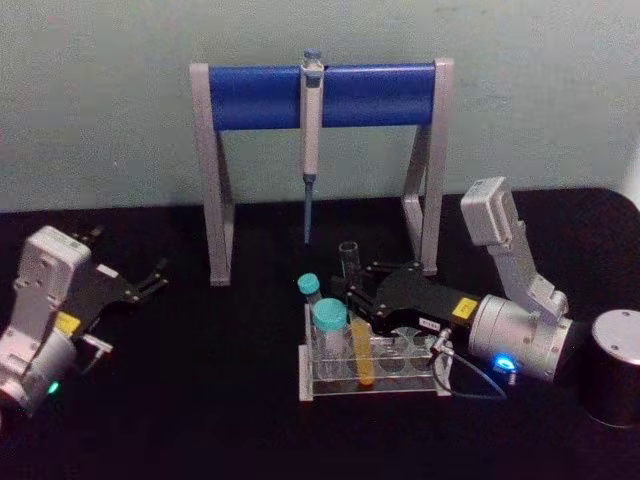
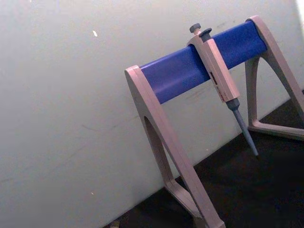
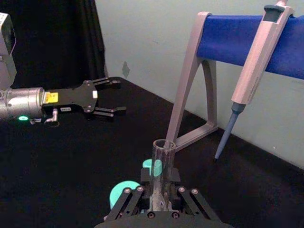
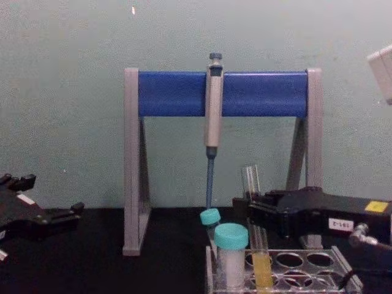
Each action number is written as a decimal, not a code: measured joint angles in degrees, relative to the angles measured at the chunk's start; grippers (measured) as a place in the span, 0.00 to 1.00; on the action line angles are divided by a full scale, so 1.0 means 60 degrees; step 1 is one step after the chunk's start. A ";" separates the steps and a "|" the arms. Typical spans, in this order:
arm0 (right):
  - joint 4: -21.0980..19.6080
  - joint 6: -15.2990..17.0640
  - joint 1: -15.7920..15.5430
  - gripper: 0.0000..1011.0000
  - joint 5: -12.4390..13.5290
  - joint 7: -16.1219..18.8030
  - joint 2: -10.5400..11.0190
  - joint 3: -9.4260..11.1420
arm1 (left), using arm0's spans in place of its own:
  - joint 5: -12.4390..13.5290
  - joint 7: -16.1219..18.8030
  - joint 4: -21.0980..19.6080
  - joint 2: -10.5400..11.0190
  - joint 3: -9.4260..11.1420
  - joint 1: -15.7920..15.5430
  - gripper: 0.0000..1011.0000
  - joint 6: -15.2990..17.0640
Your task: Pick up the test tube from the test tube rack, shake it, then place it back into the test tube rack.
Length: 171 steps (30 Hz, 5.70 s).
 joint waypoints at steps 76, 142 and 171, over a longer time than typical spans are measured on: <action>-0.0460 -0.1914 -0.0202 0.23 -0.0015 -0.0596 -0.0459 0.1331 | 0.0001 0.0000 0.0000 0.0000 0.0000 0.0000 0.99 0.0000; -0.1747 -0.1132 -0.1176 0.23 -0.0404 -0.0532 0.0634 0.1803 | 0.0001 0.0000 0.0000 0.0000 0.0000 0.0000 0.99 0.0000; -0.0347 -0.2170 -0.0283 0.23 0.0298 -0.0368 -0.0478 0.1457 | 0.0000 0.0000 0.0000 0.0000 0.0000 0.0000 0.99 0.0000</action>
